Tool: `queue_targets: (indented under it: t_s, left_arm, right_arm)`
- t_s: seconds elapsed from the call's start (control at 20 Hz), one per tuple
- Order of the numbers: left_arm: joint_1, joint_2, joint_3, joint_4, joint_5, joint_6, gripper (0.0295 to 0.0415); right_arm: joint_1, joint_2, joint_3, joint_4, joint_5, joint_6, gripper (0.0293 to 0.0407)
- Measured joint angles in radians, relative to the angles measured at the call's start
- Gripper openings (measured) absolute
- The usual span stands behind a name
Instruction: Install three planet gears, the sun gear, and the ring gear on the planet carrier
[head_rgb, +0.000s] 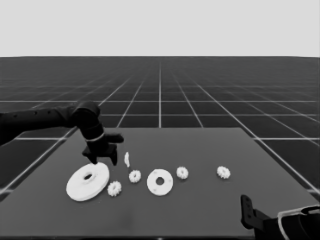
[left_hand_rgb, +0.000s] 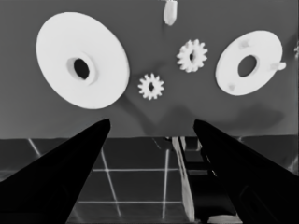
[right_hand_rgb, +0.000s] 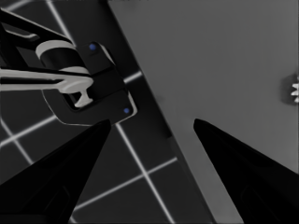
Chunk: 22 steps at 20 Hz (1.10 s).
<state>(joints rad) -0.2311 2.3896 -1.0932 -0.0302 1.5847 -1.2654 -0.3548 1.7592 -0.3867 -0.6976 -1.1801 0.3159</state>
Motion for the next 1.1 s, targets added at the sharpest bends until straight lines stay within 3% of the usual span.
queue_targets:
  t_s: [0.05, 0.1, 0.15, 0.2, 0.3, 0.55, 0.65, 1.05, 1.1]
  left_arm:
    - [0.002, 0.002, -0.012, -0.007, -0.001, 0.000, 0.0385]
    - [0.164, 0.000, -0.010, 0.178, -0.057, -0.005, 0.0385]
    - [0.301, 0.014, -0.052, 0.286, -0.094, 0.012, 0.0385]
    - [0.374, 0.032, -0.102, 0.342, -0.122, 0.035, 0.0385]
    - [0.432, 0.055, -0.164, 0.386, -0.154, 0.062, 0.0385]
    - [0.452, 0.065, -0.193, 0.399, -0.168, 0.076, 0.0385]
    - [0.453, 0.067, -0.197, 0.402, -0.171, 0.078, 0.0314]
    - [0.457, 0.068, -0.201, 0.405, -0.173, 0.078, 0.0312]
    - [0.331, 0.011, -0.049, 0.267, -0.078, 0.012, 0.0312]
  right_arm:
    - [0.000, 0.000, 0.000, 0.000, 0.000, 0.000, 0.0385]
    - [0.000, 0.000, 0.000, 0.000, 0.000, 0.000, 0.0385]
    - [0.000, 0.000, 0.000, 0.000, 0.000, 0.000, 0.0385]
    - [0.000, 0.000, 0.000, 0.000, 0.000, 0.000, 0.0385]
    - [0.000, 0.000, 0.000, 0.000, 0.000, 0.000, 0.0385]
    - [0.000, 0.000, 0.000, 0.000, 0.000, 0.000, 0.0385]
    - [0.000, 0.000, 0.000, 0.000, 0.000, 0.000, 0.0385]
    - [0.000, 0.000, 0.000, 0.000, 0.000, 0.000, 0.0385]
    - [0.000, 0.000, 0.000, 0.000, 0.000, 0.000, 0.0385]
